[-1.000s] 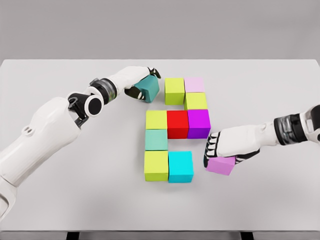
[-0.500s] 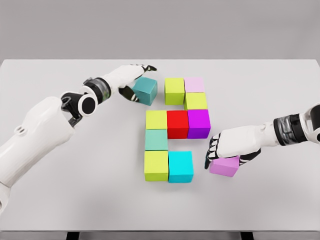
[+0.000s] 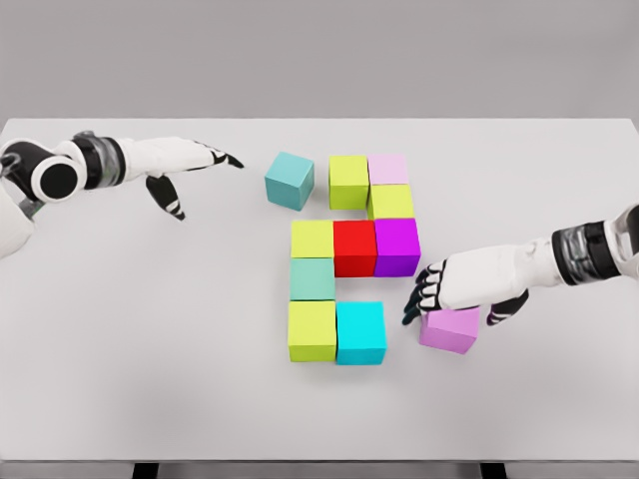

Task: Assemble the squares on the desktop into the number 2

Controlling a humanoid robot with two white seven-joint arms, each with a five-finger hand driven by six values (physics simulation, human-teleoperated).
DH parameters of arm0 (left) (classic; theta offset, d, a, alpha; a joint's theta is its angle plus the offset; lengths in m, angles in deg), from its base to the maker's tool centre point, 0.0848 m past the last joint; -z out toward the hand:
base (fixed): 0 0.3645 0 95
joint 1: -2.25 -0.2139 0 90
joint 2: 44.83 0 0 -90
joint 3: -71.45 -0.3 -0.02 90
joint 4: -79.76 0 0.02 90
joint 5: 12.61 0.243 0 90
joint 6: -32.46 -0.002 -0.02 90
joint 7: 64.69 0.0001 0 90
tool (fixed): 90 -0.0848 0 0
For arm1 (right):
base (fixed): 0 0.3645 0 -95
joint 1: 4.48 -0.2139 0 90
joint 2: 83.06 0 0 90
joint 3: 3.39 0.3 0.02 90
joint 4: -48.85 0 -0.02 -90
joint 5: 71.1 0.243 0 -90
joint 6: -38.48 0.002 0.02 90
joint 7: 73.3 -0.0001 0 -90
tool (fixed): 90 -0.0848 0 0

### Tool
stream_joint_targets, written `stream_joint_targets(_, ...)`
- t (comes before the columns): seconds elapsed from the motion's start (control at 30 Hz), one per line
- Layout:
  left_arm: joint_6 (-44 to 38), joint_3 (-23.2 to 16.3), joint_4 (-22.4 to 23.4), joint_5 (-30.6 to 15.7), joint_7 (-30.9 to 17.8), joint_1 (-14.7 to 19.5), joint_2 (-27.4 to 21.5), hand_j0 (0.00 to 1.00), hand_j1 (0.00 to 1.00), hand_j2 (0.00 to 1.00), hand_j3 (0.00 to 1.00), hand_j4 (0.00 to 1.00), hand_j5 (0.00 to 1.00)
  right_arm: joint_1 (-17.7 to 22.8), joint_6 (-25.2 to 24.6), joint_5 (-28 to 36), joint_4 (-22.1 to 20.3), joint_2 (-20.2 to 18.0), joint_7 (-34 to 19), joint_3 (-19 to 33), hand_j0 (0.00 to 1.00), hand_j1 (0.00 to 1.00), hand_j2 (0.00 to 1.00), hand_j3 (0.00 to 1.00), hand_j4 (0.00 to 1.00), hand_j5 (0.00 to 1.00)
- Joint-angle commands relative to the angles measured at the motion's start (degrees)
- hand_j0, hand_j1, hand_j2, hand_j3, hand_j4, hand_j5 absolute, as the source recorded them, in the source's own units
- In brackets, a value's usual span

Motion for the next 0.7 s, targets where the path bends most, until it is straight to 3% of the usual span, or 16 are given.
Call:
stream_joint_targets(0.0,0.9,-0.1,3.3,2.6,-1.6,0.0,2.0,0.86,0.86,0.86,0.86,0.86,0.86,0.0,-0.1,0.2,0.0,-0.2,0.0,0.6,1.0,1.0,1.0,1.0,1.0,1.0)
stream_joint_targets(0.03,0.9,0.0,4.8,3.5,-1.6,0.1,3.7,0.83,0.83,0.83,0.83,0.83,0.83,0.0,-0.1,0.2,0.0,-0.2,0.0,0.7,1.0,1.0,1.0,1.0,1.0,1.0)
stream_joint_targets(0.13,0.6,0.6,7.7,5.3,-1.6,0.2,7.1,0.54,0.54,0.54,0.54,0.54,0.54,-0.7,-0.1,0.2,0.1,-0.4,0.0,0.7,1.0,1.0,1.0,1.0,1.0,1.0)
stream_joint_targets(0.4,0.3,1.5,10.2,7.7,-1.5,0.2,10.8,0.54,0.54,0.54,0.54,0.54,0.54,-1.1,-0.1,0.1,1.3,-4.3,-0.9,4.8,1.0,1.0,1.0,1.0,1.0,1.0)
stream_joint_targets(0.53,0.8,3.5,15.0,10.4,-1.0,0.2,12.9,0.55,0.55,0.55,0.55,0.55,0.55,-1.1,-0.1,0.1,5.3,-5.1,-0.9,6.9,1.0,1.0,1.0,1.0,1.0,1.0)
stream_joint_targets(0.67,0.8,3.9,15.4,11.4,-1.0,0.6,13.6,0.55,0.55,0.55,0.55,0.55,0.55,-0.4,-0.1,-2.5,8.4,-4.3,-0.9,6.8,1.0,1.0,1.0,1.0,1.0,1.0)
